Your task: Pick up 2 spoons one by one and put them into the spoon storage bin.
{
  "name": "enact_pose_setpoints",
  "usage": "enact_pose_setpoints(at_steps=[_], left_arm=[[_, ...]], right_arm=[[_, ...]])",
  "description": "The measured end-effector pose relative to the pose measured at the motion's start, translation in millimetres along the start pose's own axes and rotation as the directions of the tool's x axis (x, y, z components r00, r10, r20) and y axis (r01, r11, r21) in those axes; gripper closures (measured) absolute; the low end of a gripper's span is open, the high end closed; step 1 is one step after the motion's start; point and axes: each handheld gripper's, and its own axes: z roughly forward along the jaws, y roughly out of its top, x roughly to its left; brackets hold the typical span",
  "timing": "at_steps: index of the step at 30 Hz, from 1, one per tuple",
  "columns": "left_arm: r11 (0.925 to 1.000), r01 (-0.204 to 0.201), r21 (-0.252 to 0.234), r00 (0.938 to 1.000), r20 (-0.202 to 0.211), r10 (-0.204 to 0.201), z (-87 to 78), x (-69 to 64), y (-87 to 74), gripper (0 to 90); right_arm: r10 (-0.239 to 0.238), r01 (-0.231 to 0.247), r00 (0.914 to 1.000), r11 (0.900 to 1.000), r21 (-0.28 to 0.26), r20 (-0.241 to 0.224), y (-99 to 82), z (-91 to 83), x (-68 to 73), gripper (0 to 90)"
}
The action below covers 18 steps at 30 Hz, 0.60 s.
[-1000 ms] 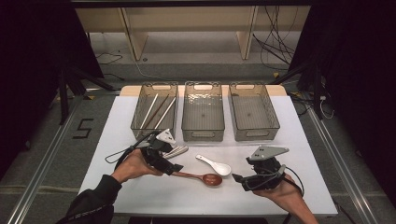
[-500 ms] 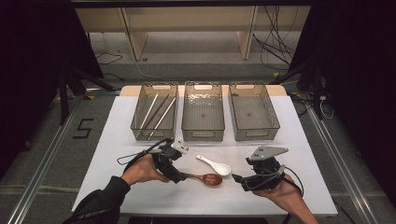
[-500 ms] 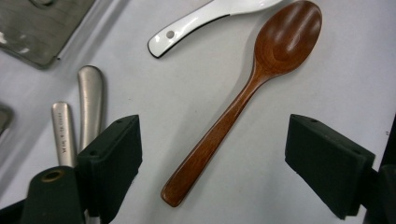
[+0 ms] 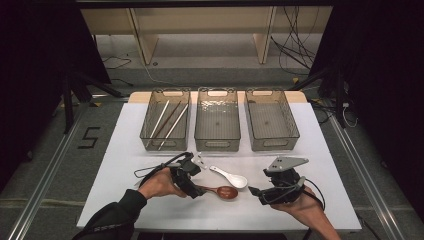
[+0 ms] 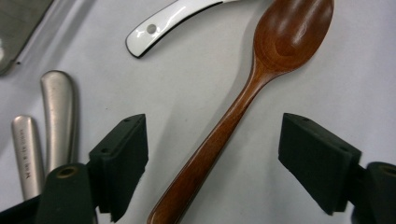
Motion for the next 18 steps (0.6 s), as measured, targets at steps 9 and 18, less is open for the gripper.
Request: enact_pose_setpoints(at_steps=[9, 18], left_arm=[[0.9982, -0.055, 0.023, 0.9984, 0.017, 0.055, 11.2, -4.9, 4.8, 34.9], [0.9956, -0.082, 0.047, 0.9965, 0.022, 0.081, 19.2, -2.2, 5.0, 47.8]], right_arm=[[-0.002, 0.002, 1.0000, 1.0000, 0.006, 0.003, 0.2, 0.9, 0.5, 25.6], [-0.006, 0.006, 1.0000, 0.9999, 0.010, 0.003, 0.5, 1.4, 1.8, 25.6]])
